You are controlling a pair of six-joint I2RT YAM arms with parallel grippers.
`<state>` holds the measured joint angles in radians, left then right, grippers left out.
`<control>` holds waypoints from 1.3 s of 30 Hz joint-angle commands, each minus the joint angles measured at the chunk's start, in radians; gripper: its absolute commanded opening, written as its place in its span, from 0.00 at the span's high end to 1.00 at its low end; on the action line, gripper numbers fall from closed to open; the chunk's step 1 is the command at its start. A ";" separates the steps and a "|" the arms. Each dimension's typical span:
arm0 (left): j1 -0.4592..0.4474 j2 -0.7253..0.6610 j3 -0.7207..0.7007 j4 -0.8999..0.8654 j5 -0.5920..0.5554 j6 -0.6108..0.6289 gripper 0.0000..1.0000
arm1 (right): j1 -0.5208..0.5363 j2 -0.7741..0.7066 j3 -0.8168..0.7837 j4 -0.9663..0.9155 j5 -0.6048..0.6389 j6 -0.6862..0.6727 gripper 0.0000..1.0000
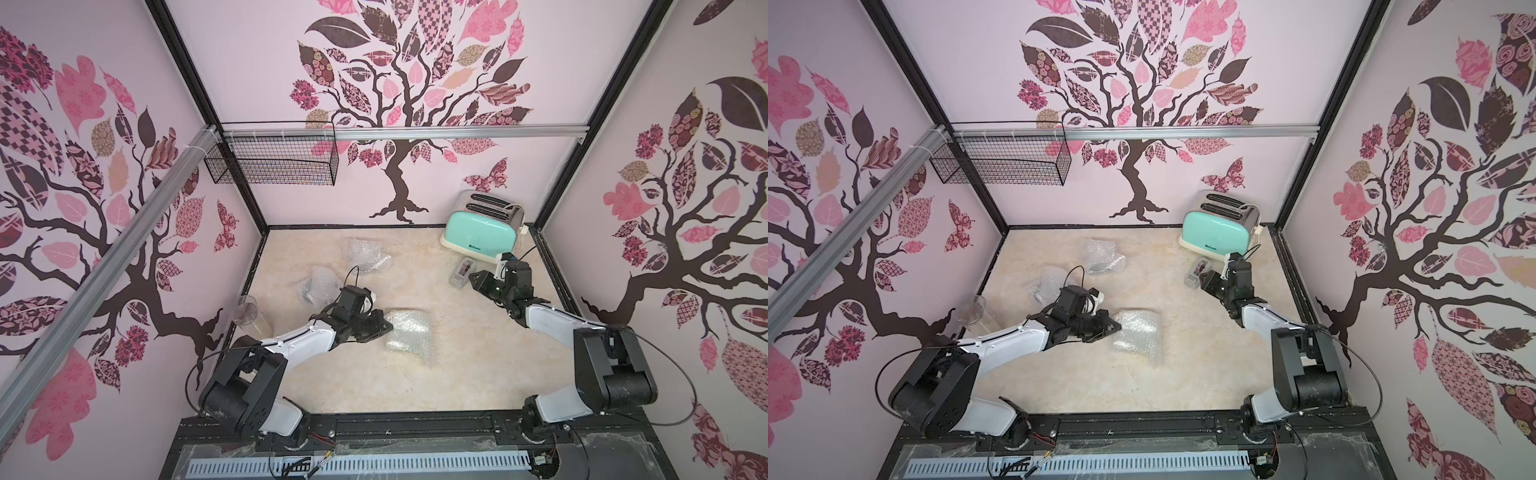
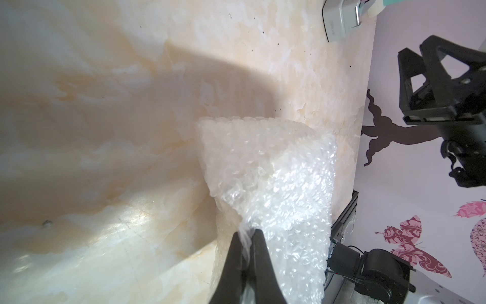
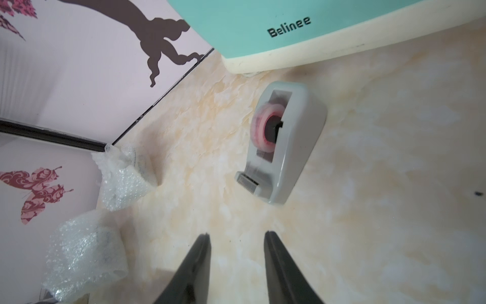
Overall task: Wrap bowls in bubble wrap
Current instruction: Tear off the tape using the Tape Cutter.
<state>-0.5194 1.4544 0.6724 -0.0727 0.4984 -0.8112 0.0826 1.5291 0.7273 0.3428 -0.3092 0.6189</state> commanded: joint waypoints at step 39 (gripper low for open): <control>0.005 -0.018 0.023 -0.046 -0.014 0.055 1.00 | -0.023 0.417 0.237 0.104 -0.207 0.112 0.68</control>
<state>-0.5175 1.4433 0.6750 -0.1066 0.4831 -0.7773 0.0628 1.9179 0.9440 0.4435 -0.4953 0.7124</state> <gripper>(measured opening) 0.053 0.329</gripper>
